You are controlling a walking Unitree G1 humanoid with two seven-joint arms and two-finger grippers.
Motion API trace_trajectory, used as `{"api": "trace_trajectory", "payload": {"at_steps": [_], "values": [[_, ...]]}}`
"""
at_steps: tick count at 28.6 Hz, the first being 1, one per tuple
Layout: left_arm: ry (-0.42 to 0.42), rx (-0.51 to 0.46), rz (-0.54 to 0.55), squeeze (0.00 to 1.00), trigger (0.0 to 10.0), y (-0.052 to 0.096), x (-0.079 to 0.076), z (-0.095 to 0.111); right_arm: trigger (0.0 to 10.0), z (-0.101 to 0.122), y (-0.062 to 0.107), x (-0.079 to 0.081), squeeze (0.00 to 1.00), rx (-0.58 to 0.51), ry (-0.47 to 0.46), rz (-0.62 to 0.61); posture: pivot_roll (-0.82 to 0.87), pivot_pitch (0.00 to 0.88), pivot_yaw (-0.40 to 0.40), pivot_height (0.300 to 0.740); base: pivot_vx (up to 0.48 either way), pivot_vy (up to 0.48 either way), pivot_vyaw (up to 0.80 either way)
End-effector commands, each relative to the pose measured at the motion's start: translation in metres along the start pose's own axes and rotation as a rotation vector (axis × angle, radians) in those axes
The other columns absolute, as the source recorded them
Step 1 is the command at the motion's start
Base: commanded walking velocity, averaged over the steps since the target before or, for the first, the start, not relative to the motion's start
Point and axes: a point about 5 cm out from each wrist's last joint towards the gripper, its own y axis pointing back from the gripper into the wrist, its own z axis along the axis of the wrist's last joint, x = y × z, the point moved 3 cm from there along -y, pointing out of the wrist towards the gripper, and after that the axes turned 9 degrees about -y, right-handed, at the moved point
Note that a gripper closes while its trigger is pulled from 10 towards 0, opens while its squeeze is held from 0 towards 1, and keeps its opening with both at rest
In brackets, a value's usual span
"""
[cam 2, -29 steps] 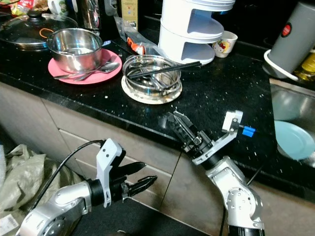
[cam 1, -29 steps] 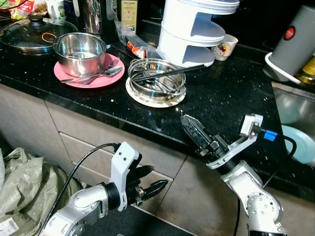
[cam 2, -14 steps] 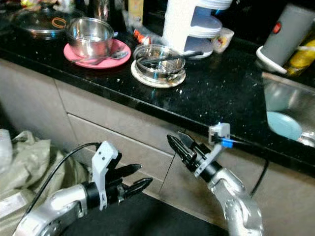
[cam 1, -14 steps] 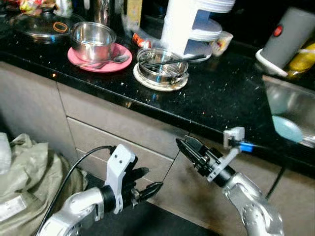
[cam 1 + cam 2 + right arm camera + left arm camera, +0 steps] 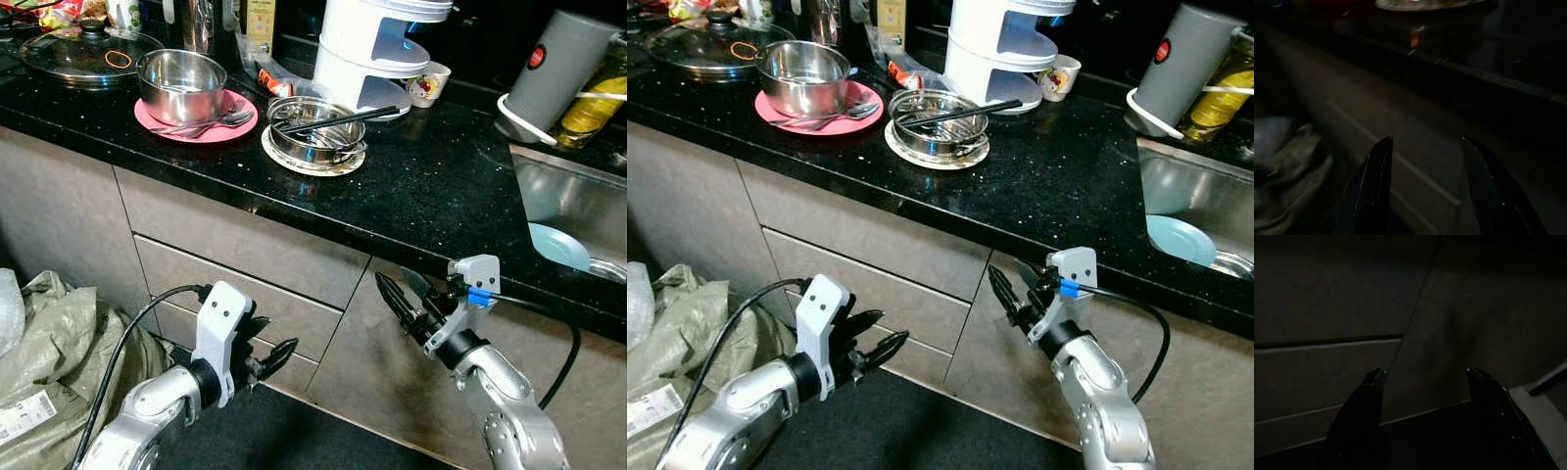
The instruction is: Kitchen organization
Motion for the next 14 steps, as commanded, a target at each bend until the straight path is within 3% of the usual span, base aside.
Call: {"api": "trace_trajectory", "payload": {"at_steps": [1, 14], "values": [[0.004, -0.007, 0.022, 0.0, 10.0, -0.002, 0.002, -0.002, 10.0, -0.01, 0.004, 0.002, 0.0, 0.022, -0.049, 0.034, 0.15, 0.03, -0.157, 0.74, 0.0, 0.0, 0.0], [0.034, -0.045, 0.172, 0.0, 10.0, 0.001, 0.013, -0.01, 10.0, -0.023, 0.002, 0.007, 0.0, 0.048, -0.069, 0.111, 0.16, 0.0, -0.164, 0.74, 0.0, 0.0, 0.59]]}}
